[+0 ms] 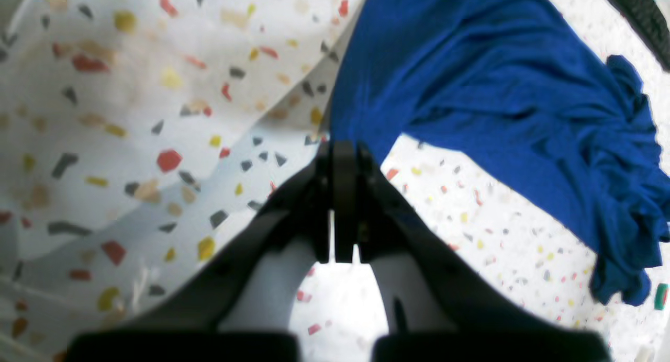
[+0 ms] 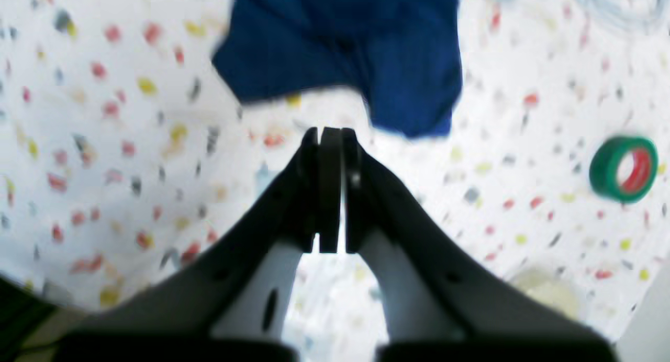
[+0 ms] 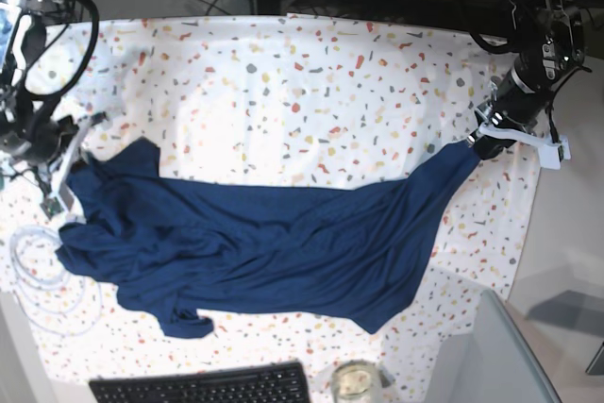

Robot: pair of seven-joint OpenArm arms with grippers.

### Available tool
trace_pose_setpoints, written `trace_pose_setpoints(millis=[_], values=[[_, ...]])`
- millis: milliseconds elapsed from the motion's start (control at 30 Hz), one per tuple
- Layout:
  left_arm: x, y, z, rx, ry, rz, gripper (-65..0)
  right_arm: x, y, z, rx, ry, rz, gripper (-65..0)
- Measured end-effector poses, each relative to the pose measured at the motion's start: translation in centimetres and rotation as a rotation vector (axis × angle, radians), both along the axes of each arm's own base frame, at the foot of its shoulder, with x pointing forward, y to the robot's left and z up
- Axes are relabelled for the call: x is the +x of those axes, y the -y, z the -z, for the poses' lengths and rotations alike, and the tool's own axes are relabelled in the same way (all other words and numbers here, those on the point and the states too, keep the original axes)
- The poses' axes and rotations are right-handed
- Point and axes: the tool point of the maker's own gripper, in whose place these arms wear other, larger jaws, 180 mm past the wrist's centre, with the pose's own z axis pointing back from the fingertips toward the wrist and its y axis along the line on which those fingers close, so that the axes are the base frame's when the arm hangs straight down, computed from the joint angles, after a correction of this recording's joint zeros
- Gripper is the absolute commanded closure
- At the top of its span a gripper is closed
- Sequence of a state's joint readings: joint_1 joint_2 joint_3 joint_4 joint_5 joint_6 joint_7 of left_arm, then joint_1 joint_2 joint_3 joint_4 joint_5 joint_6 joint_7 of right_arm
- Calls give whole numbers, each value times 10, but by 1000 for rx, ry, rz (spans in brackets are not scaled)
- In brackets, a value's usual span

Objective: Layout the t-shirt on the table in an organized manner, then fold the t-shirt properly
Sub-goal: 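Lower the shirt onto the cloth and grasp its other end with the right gripper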

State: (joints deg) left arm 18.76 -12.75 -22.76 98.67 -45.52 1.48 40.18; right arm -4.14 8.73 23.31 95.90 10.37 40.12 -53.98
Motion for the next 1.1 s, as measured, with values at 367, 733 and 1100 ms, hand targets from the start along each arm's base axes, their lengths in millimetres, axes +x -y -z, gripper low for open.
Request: trace_pose_setpoints(millis=[367, 733, 1100], values=[[-5, -1, 3, 3, -14, -1, 0, 72, -19, 2, 151, 69, 15, -504], [-6, -2, 4, 3, -17, -2, 0, 98, -48, 50, 255, -36, -19, -314], [-7, -22, -3, 30, -8, -38, 0, 70, -24, 44, 160, -46, -8, 0]])
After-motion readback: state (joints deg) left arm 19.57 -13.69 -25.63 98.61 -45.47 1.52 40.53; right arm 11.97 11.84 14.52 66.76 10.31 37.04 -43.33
